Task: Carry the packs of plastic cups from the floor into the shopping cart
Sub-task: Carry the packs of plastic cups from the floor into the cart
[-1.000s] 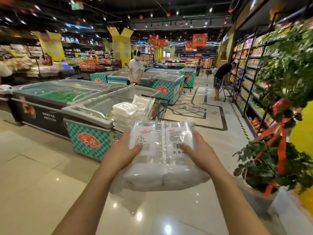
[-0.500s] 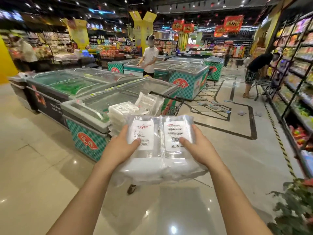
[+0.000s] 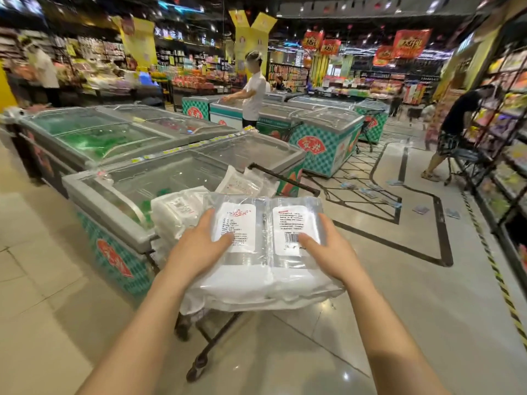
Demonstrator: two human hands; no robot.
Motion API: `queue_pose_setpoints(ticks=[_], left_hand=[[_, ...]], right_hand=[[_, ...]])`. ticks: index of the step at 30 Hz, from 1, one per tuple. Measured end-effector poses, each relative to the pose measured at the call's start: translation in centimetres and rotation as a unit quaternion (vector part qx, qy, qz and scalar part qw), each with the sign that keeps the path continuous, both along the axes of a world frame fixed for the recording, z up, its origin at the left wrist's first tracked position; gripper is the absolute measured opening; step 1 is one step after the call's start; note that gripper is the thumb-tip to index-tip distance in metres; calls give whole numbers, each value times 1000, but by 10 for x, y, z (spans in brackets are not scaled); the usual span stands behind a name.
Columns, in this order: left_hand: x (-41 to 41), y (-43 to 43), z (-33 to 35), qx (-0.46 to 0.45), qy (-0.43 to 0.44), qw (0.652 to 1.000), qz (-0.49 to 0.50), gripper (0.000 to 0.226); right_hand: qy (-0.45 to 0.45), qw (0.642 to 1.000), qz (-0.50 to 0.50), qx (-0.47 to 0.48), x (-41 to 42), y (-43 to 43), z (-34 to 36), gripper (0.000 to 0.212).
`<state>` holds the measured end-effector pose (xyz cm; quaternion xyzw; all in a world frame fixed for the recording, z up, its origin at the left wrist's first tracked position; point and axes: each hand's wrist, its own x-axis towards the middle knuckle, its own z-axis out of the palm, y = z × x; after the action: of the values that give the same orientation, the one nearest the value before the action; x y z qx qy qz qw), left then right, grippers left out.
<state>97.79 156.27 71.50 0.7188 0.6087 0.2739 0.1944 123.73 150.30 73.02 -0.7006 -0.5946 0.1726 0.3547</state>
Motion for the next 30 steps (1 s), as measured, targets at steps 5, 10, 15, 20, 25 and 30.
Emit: queue_pose_setpoints(ticks=[5, 10, 15, 20, 25, 30], left_hand=[[15, 121, 4, -13, -12, 1000, 11, 83], [21, 208, -1, -25, -17, 999, 19, 85], [31, 286, -27, -39, -18, 999, 31, 79], [51, 366, -52, -65, -44, 996, 39, 85], [75, 442, -58, -88, -119, 983, 110, 80], [69, 493, -87, -88, -68, 976, 186, 76]], right_hand=[[23, 1000, 9, 1, 14, 121, 12, 60], [50, 998, 35, 4, 23, 213, 12, 66], [54, 996, 77, 5, 44, 307, 7, 76], [38, 990, 136, 25, 70, 419, 3, 75], [-6, 980, 196, 22, 89, 541, 1, 75], [-77, 963, 256, 31, 88, 638, 3, 75]])
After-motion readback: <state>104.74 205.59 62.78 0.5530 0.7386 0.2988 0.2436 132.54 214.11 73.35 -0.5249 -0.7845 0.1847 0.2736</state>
